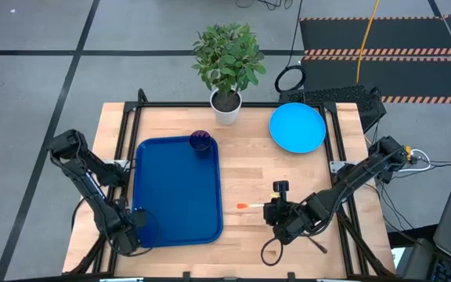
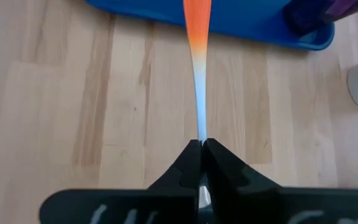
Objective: Pick and place plate/cup/fork/spoon on tray
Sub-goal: Put the orange fork on the blue tray
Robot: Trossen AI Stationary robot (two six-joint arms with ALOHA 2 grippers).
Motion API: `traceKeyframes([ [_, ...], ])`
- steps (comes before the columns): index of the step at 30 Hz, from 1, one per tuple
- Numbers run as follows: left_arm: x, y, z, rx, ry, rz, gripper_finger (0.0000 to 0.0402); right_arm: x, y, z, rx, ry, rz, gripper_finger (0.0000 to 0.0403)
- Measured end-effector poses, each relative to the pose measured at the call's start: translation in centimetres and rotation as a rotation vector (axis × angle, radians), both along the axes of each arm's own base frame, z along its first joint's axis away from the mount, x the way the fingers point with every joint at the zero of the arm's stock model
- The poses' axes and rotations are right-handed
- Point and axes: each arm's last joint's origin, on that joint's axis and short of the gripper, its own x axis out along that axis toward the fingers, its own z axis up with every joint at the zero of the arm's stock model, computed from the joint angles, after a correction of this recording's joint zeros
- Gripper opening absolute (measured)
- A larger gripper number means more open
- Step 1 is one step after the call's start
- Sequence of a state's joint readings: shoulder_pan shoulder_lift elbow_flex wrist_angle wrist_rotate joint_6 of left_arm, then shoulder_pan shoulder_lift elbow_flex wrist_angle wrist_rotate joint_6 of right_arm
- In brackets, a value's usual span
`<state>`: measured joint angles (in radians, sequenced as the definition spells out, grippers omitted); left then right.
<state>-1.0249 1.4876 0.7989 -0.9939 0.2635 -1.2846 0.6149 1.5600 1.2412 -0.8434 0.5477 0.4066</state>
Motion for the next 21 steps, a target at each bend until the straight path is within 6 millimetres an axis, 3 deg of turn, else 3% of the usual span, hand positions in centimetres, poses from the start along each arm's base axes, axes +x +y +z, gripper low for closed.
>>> traceKeyframes([
  [9, 1.0, 0.6, 0.4, 0.008, 0.028, 0.276, 0.0188, -0.2, -0.7, -1.3, 0.014, 0.042, -0.037, 0.0000],
  [17, 1.9, 1.5, 2.9, -0.060, -0.247, 0.475, 0.0188, -0.2, -0.7, -1.3, 0.024, 0.035, -0.049, 0.0000],
  [21, 1.2, 2.2, 3.2, 0.002, -0.183, 0.538, 0.0188, -0.3, -0.5, -1.3, 0.025, 0.034, -0.043, 0.0000],
])
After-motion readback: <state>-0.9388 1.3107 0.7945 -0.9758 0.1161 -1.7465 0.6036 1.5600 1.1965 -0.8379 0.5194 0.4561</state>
